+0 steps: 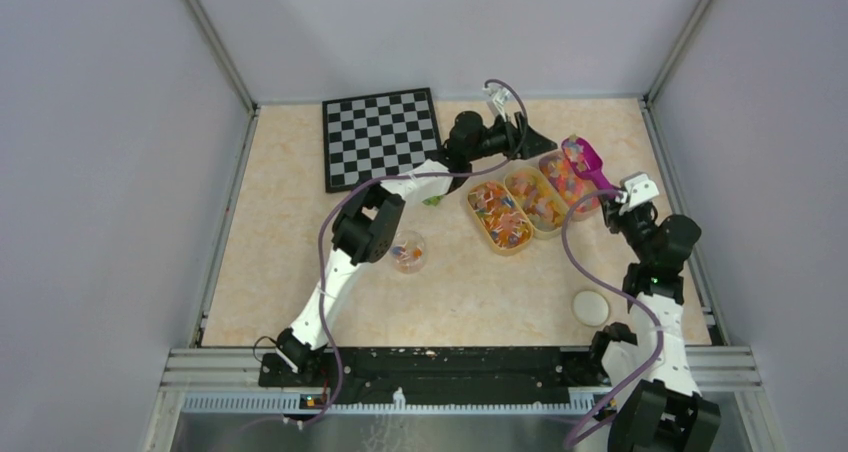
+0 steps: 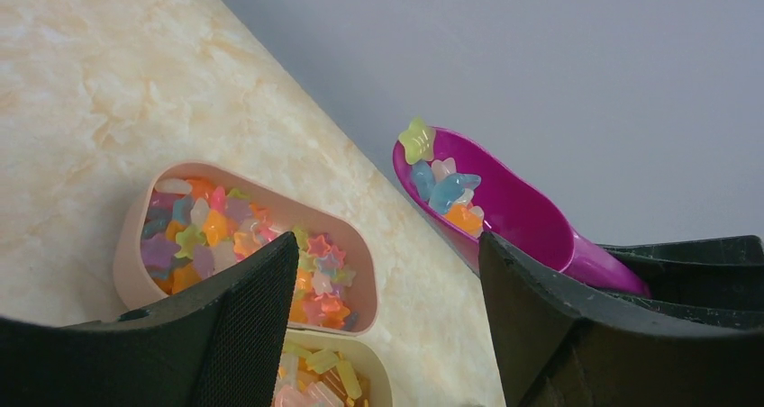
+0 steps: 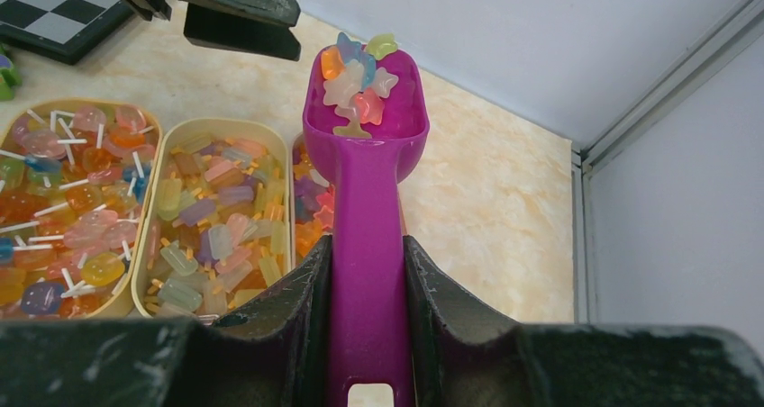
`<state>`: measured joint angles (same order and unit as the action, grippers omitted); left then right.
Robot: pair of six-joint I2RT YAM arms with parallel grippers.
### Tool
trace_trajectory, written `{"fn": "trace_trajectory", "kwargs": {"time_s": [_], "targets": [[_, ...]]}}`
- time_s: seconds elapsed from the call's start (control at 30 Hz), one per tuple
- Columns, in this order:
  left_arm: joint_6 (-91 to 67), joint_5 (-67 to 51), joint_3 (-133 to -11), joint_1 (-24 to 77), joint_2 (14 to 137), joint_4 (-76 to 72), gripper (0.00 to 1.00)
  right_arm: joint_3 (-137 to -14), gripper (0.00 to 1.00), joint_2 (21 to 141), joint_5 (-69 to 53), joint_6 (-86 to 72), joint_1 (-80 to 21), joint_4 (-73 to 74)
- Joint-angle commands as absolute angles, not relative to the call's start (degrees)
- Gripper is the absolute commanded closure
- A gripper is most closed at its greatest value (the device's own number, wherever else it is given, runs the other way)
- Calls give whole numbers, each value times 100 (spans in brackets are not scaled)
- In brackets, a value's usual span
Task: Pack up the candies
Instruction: Scoop the fake candies from the storage box.
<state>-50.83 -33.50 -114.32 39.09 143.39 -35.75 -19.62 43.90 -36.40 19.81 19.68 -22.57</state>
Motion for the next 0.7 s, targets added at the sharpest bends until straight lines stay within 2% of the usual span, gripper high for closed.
{"fn": "trace_trajectory", "kwargs": {"time_s": [0.0, 0.33, 0.67], "targets": [[-4905, -3431, -11344, 3827, 13551, -3745, 22, -1958, 100, 4275, -3931, 1676, 2023, -2902], [-4701, -3434, -11076, 3588, 12744, -3552, 22, -2000, 100, 3995, -3915, 1296, 2030, -3262], [-4833, -3574, -10948, 3505, 12813, -3609, 22, -1988, 100, 3804, -3881, 1108, 2082, -3322]]}}
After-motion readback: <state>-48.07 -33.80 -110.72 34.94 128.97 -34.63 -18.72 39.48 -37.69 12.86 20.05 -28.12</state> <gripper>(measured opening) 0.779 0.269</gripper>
